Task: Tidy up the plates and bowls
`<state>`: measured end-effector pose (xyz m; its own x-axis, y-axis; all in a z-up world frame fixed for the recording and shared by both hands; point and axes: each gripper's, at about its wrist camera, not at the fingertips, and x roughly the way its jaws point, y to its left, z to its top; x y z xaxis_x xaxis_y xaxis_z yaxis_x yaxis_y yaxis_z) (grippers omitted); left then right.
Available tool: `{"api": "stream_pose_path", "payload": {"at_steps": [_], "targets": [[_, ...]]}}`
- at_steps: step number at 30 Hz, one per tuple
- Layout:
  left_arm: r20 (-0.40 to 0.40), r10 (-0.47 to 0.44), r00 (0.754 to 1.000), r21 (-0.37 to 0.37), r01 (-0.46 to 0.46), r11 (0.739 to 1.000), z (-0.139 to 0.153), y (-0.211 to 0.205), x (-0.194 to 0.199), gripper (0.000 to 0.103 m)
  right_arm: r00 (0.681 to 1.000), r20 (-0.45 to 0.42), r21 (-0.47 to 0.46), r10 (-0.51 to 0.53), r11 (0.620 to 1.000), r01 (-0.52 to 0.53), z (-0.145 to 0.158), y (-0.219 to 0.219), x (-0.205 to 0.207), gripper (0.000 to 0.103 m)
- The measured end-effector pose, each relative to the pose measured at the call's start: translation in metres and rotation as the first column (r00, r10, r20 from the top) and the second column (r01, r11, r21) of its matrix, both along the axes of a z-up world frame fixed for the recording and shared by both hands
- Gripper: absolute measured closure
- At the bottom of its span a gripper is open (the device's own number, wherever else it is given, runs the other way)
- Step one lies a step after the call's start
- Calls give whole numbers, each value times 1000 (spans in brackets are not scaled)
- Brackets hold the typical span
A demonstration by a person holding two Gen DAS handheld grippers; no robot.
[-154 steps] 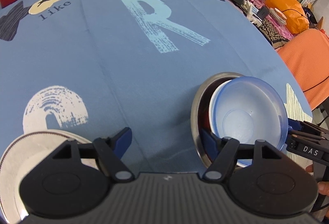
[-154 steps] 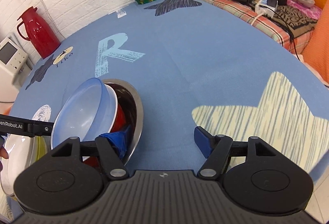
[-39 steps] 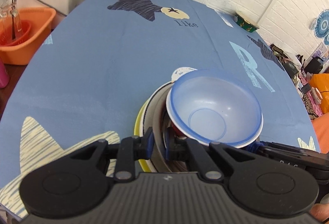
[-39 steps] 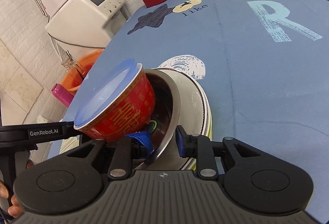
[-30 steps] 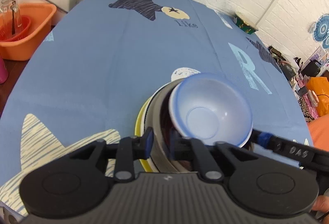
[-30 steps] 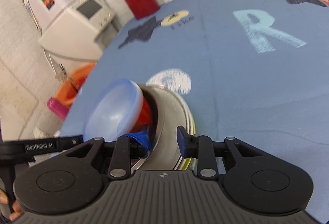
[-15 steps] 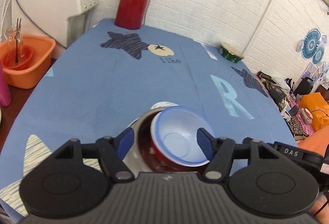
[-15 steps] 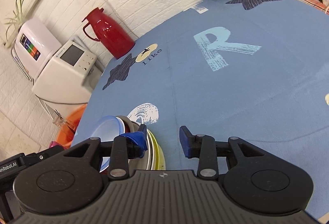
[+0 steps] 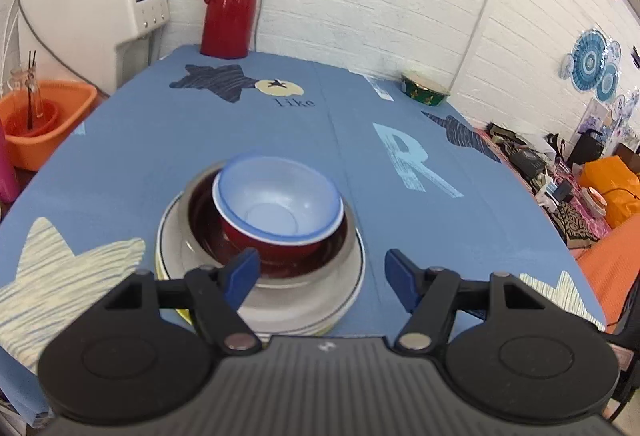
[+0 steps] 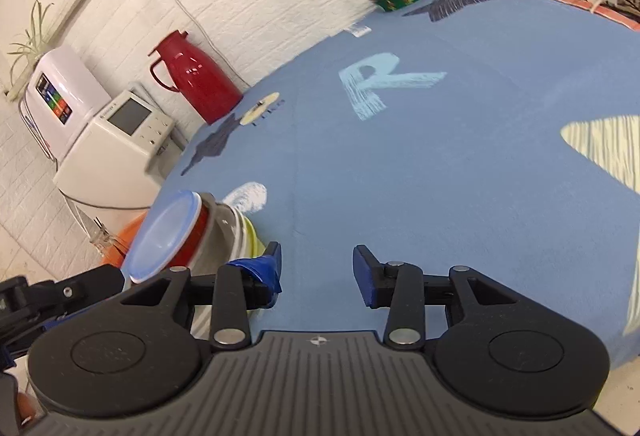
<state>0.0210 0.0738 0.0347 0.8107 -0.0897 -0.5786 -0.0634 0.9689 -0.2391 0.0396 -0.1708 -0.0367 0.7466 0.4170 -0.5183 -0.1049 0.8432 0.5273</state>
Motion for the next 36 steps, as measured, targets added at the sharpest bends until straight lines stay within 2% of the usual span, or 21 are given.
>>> {"api": "stream_pose_path", "payload": {"at_steps": [3, 7, 15, 18, 24, 29, 36], "targets": [[-5, -12, 1000, 91, 12, 996, -9, -18, -11, 35, 1000, 19, -13, -22, 1000, 22, 4, -5, -10, 77], [-22, -41, 999, 167, 44, 985, -23, -32, -21, 35, 999, 42, -144, -35, 989, 41, 16, 1, -21, 76], [-104, -73, 992, 141, 87, 986, -49, -37, -29, 35, 999, -38, -222, -28, 975, 19, 12, 11, -29, 75], [-100, -74, 992, 151, 89, 984, -51, -38, -34, 35, 999, -37, -224, -7, 975, -1, 11, 16, -32, 74], [-90, -90, 992, 157, 104, 982, -50, -40, -39, 35, 1000, -20, -300, -4, 954, -2, 14, 29, -36, 73], [-77, -101, 992, 179, 114, 977, -47, -44, -42, 35, 1000, -17, -305, 6, 952, -10, 14, 33, -38, 72], [-56, -93, 994, 168, 101, 981, -47, -38, -46, 35, 999, -20, -308, 25, 951, -30, 13, 40, -42, 71]]}}
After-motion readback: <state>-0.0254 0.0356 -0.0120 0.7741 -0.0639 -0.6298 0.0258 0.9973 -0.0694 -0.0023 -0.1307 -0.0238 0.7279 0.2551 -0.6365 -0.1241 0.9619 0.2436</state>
